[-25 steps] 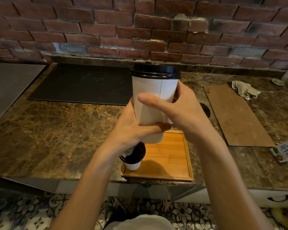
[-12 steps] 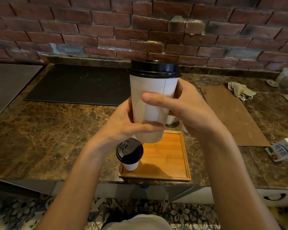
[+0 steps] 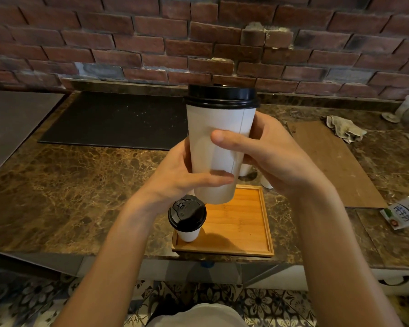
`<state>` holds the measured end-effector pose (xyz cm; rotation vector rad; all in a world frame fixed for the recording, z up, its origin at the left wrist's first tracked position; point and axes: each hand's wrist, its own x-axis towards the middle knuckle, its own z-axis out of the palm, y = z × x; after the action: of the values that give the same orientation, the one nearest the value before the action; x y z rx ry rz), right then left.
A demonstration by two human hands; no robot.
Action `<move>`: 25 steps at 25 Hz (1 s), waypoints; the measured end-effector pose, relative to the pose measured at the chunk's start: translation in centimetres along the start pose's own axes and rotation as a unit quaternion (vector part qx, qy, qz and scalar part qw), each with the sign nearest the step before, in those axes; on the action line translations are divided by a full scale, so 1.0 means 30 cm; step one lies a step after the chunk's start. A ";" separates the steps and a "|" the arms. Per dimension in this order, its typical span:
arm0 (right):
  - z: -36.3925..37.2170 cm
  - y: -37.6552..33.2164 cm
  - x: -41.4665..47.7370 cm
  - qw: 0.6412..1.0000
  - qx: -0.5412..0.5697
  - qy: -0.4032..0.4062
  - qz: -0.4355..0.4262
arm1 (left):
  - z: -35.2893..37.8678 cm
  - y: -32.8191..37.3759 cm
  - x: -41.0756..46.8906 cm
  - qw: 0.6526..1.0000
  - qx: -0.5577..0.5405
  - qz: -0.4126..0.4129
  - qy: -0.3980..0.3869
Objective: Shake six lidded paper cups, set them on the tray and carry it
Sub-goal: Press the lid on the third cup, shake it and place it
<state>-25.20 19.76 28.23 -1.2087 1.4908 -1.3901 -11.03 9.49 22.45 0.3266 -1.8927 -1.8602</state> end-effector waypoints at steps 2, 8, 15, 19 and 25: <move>0.004 -0.006 0.000 1.000 -0.007 0.015 -0.006 | 0.003 0.006 0.002 1.000 0.000 0.004 0.015; 0.030 -0.021 0.005 0.996 -0.060 0.059 -0.020 | 0.031 0.019 0.007 0.995 0.040 0.026 0.087; 0.093 0.014 0.020 0.981 -0.109 0.161 -0.026 | 0.053 0.007 0.025 0.983 0.067 0.055 0.160; 0.104 0.027 0.023 0.976 -0.119 0.178 -0.029 | 0.043 -0.008 0.027 0.984 0.079 0.043 0.153; 0.082 0.014 0.025 0.979 -0.097 0.172 -0.051 | 0.029 0.013 0.028 0.987 0.089 0.041 0.129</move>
<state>-23.11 18.34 27.57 -1.2210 1.8597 -1.6150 -12.11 9.87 23.00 0.5143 -1.8649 -1.5176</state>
